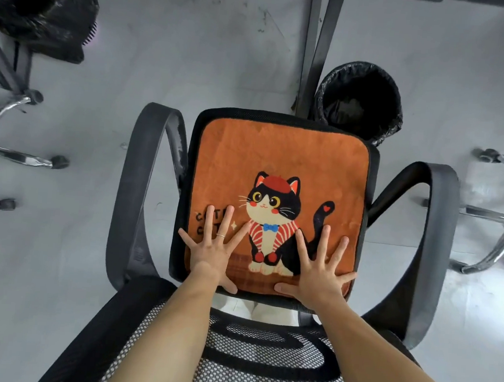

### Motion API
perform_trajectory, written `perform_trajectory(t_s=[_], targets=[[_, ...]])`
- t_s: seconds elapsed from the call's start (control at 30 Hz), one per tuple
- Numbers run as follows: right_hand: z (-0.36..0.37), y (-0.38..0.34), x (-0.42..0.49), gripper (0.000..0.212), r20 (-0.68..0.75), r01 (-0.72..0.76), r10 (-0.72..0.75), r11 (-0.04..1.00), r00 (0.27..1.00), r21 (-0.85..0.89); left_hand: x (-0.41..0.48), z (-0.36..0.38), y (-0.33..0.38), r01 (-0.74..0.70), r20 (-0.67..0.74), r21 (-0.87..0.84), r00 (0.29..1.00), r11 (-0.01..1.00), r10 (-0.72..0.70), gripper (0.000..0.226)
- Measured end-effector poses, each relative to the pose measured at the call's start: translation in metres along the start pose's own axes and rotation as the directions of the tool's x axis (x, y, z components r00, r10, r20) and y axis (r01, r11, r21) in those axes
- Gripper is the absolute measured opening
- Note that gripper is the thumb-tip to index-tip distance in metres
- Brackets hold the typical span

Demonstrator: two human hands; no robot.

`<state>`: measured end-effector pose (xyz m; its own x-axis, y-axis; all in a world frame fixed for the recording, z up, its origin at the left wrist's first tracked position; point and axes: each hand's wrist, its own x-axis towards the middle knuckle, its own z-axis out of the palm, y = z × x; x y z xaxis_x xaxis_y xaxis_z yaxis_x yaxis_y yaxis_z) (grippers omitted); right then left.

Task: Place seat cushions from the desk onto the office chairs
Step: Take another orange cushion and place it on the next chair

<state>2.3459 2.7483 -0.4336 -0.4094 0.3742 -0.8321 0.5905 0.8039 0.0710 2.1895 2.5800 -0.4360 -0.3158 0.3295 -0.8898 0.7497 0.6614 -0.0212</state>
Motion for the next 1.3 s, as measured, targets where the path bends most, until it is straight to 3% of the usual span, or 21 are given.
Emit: perform_trajectory(t_s=[0.17, 0.27, 0.33, 0.4, 0.5, 0.63, 0.73, 0.9, 1.07, 1.3], targets=[[-0.020, 0.001, -0.008, 0.129, 0.087, 0.029, -0.035, 0.997, 0.996, 0.065, -0.012, -0.008, -0.006, -0.041, -0.021, -0.022, 0.999, 0.999, 0.040, 0.145], [-0.035, 0.008, -0.015, 0.097, -0.005, 0.013, -0.012, 0.966, 1.000, 0.258, -0.019, -0.015, -0.012, -0.079, -0.111, -0.125, 0.992, 0.989, 0.065, 0.121], [-0.045, 0.011, -0.017, 0.072, -0.107, -0.096, 0.167, 0.870, 0.980, 0.484, -0.025, -0.023, -0.012, -0.047, -0.240, -0.294, 0.970, 0.955, -0.026, 0.097], [-0.053, 0.017, -0.018, 0.066, -0.055, -0.259, 0.401, 0.684, 0.915, 0.682, -0.029, -0.028, -0.011, 0.070, -0.308, -0.517, 0.914, 0.853, -0.262, 0.085], [-0.055, 0.032, -0.014, 0.064, 0.089, -0.391, 0.534, 0.485, 0.841, 0.782, -0.026, -0.031, -0.018, 0.227, -0.174, -0.760, 0.832, 0.610, -0.526, 0.077], [-0.049, 0.039, -0.001, 0.045, 0.116, -0.418, 0.549, 0.465, 0.828, 0.780, -0.013, -0.032, -0.032, 0.334, -0.033, -0.820, 0.783, 0.464, -0.622, 0.055], [-0.050, 0.034, 0.005, 0.040, 0.129, -0.458, 0.607, 0.426, 0.784, 0.781, -0.004, -0.032, -0.038, 0.326, -0.011, -0.856, 0.764, 0.400, -0.645, 0.046], [-0.045, 0.038, 0.008, 0.032, 0.109, -0.429, 0.629, 0.382, 0.770, 0.819, 0.007, -0.033, -0.045, 0.228, -0.121, -0.888, 0.721, 0.399, -0.682, 0.019], [-0.044, 0.043, 0.009, 0.029, 0.075, -0.391, 0.627, 0.385, 0.776, 0.836, 0.009, -0.034, -0.041, 0.201, -0.152, -0.902, 0.680, 0.382, -0.717, 0.016], [-0.048, 0.044, 0.008, 0.031, 0.058, -0.373, 0.629, 0.382, 0.775, 0.846, 0.014, -0.030, -0.049, 0.245, -0.176, -0.849, 0.706, 0.469, -0.686, 0.018]])
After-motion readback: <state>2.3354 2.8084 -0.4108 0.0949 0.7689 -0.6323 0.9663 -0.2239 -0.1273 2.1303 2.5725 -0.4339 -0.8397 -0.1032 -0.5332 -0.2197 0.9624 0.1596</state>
